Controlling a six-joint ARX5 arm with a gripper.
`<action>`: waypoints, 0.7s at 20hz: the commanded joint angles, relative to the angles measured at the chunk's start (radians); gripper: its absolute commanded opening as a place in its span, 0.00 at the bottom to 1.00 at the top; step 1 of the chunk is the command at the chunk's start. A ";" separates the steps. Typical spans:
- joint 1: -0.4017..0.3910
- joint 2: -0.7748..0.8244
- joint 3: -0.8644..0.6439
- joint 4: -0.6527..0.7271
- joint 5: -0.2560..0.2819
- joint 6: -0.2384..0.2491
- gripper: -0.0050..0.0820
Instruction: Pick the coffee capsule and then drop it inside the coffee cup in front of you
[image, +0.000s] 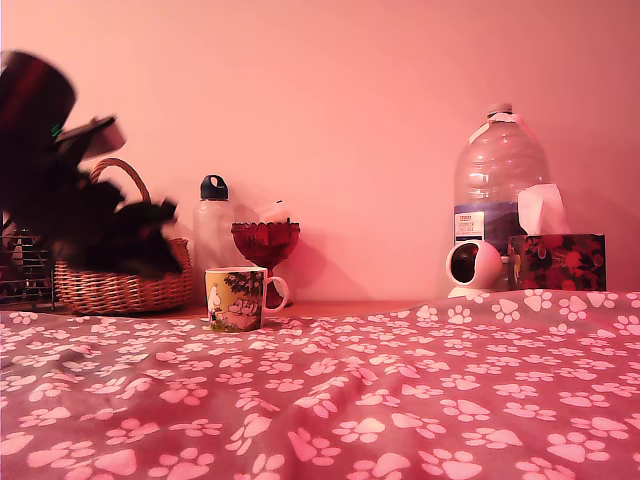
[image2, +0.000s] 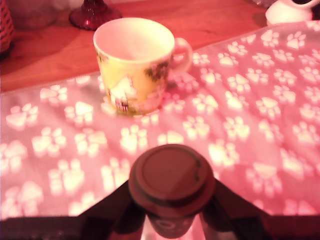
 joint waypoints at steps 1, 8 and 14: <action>-0.010 -0.014 0.042 -0.045 0.000 0.005 0.33; -0.023 -0.007 0.192 -0.225 -0.037 0.005 0.33; -0.023 0.050 0.316 -0.309 -0.041 0.005 0.33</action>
